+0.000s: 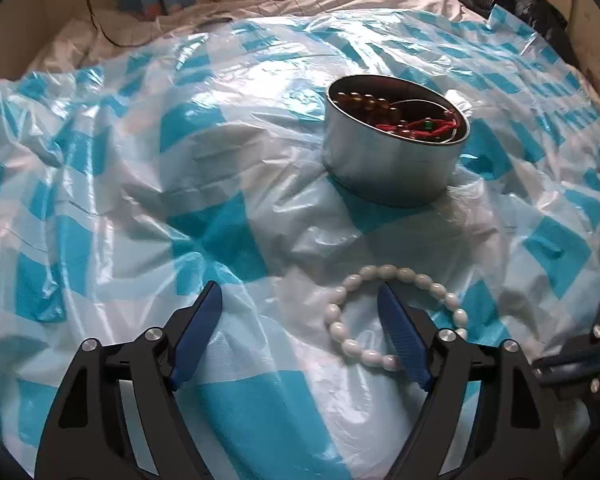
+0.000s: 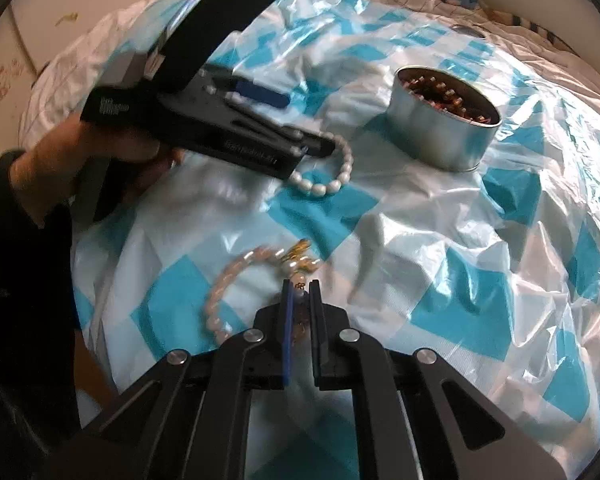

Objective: Organize jewelry

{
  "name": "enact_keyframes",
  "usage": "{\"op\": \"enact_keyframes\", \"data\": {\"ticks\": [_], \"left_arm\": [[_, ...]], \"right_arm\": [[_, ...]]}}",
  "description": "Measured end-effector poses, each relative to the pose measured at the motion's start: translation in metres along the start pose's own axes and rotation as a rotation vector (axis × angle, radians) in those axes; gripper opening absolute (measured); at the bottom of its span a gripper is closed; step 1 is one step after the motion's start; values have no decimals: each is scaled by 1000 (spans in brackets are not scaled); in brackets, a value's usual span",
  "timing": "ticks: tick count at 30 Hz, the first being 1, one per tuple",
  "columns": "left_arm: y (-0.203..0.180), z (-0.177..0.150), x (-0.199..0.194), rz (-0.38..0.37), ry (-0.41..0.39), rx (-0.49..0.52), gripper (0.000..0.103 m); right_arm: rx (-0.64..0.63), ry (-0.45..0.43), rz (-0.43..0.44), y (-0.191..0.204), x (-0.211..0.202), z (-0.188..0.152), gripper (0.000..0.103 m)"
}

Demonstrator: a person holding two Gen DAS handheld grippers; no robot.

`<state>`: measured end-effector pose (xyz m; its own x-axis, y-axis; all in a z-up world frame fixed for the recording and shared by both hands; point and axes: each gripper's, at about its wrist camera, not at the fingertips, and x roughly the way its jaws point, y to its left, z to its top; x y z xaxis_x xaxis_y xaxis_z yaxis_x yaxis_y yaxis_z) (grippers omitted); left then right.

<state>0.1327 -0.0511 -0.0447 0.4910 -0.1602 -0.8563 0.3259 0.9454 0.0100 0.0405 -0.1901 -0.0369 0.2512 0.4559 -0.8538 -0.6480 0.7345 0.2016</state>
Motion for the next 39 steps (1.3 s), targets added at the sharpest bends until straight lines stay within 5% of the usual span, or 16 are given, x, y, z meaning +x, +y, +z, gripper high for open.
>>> {"op": "enact_keyframes", "data": {"ticks": [2,5,7,12,16,18,21,23,28,31,36,39], "left_arm": [[-1,0,-3,-64,11,-3,27],[1,2,-9,-114,0,-15,1],[8,4,-13,-167,-16,-58,1],[5,5,-12,-103,-20,-34,4],[-4,4,-9,-53,-29,25,47],[-8,4,-12,-46,-42,48,48],[-11,2,-6,-48,-15,67,49],[-12,0,-4,-50,-11,73,43],[-15,-1,-12,-34,-21,113,5],[-19,-1,-13,-42,-13,132,0],[-13,2,-25,-182,-30,80,0],[-11,1,-22,-173,-19,72,0]], "right_arm": [[68,-46,43,-12,-9,4,8],[165,-124,101,-29,-25,8,8],[228,-174,141,-41,-34,8,8],[295,-202,188,-52,-38,10,8],[303,-151,159,-51,-29,7,9],[307,-116,149,-54,-21,7,10],[290,-95,120,-51,-16,5,40],[263,-81,93,-47,-13,5,40],[225,-58,30,-43,-6,4,39],[237,-70,35,-48,-7,5,12],[286,-154,64,-58,-24,5,9],[320,-183,95,-65,-30,4,9]]}}
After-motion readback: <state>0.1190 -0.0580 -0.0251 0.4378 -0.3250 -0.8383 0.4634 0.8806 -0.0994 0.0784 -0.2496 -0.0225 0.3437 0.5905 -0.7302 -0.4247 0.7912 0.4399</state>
